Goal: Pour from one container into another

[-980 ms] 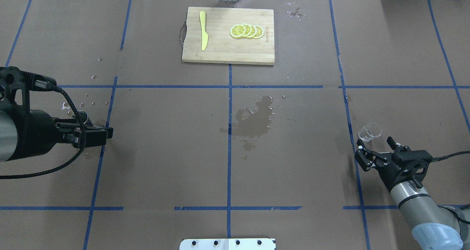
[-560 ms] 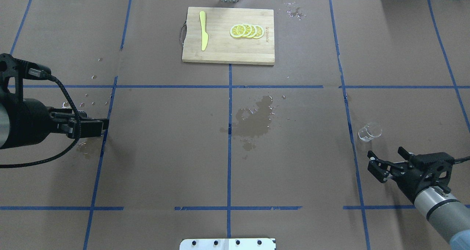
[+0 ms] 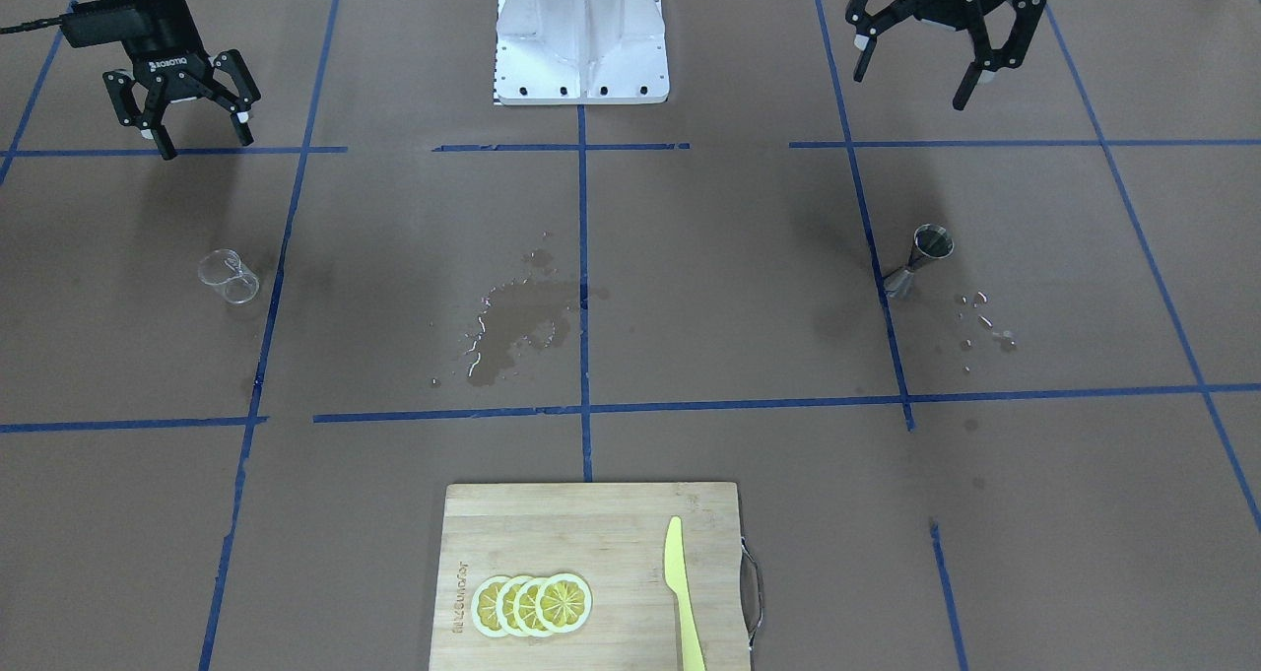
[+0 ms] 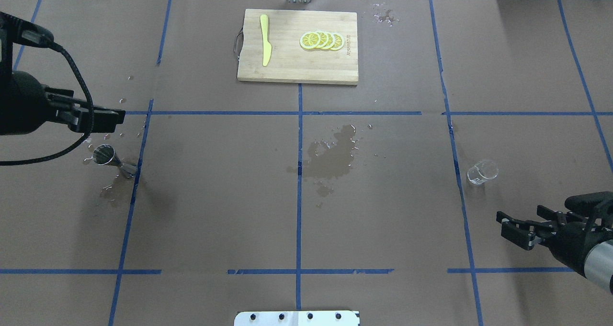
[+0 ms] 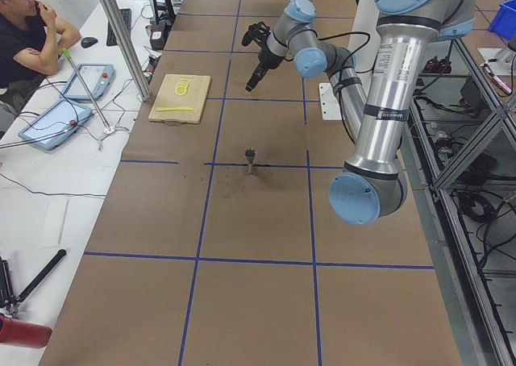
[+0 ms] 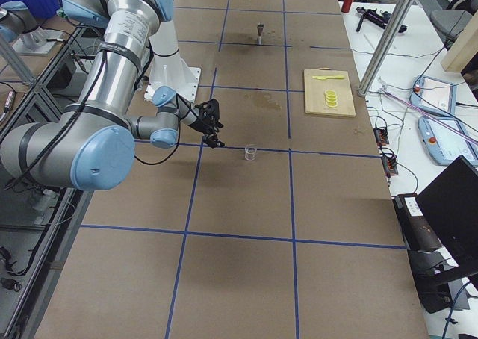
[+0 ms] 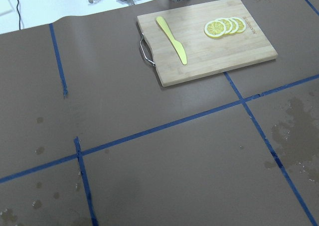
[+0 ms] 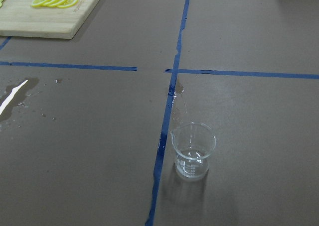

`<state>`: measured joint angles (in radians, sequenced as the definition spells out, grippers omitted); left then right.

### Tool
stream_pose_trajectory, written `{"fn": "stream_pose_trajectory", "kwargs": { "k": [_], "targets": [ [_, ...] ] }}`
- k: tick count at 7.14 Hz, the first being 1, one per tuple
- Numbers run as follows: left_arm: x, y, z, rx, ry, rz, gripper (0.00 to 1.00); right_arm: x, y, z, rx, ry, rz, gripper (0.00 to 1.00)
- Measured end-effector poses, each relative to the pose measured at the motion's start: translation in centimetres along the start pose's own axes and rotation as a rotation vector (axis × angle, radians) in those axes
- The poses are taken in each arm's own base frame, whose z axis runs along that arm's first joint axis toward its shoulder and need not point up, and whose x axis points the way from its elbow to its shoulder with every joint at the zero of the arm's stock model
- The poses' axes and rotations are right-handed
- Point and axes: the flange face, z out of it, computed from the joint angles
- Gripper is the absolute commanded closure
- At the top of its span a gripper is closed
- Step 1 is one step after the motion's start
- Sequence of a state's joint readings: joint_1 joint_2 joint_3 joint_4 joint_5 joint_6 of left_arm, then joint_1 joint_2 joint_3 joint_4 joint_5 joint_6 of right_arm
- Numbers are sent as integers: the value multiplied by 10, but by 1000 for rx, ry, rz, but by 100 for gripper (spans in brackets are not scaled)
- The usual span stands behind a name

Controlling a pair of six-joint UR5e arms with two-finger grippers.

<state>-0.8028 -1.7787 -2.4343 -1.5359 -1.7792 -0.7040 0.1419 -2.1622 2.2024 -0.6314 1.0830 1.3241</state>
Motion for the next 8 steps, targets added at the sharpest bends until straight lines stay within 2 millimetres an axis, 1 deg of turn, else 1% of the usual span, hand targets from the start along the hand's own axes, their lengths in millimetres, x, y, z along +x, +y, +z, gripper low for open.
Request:
{"fn": "stream_pose_trajectory", "kwargs": {
  "k": [1,2,3,4,5,6,7,8],
  "targets": [
    [-13,-13,0,0,-23,36,0,14,-22,-5,-62,2,1,0],
    [-24,-21,0,1,-41,69,0,33,-47,-11,-127,-5,-10,0],
    [-35,-29,3,-3,-58,99,0,52,-78,-17,-196,-19,-18,0],
    [-61,-47,4,-9,-82,131,0,70,-115,-23,-249,-24,-28,0],
    [-102,-71,7,-26,-114,163,0,87,-150,-31,-289,-20,-49,0],
    [-149,-90,12,-58,-150,198,0,100,-175,-35,-328,-11,-70,0],
    [-197,-101,19,-101,-179,220,0,108,-199,-35,-362,12,-99,0],
    [-248,-105,28,-155,-187,211,0,112,-229,-35,-401,49,-144,0]
  ]
}}
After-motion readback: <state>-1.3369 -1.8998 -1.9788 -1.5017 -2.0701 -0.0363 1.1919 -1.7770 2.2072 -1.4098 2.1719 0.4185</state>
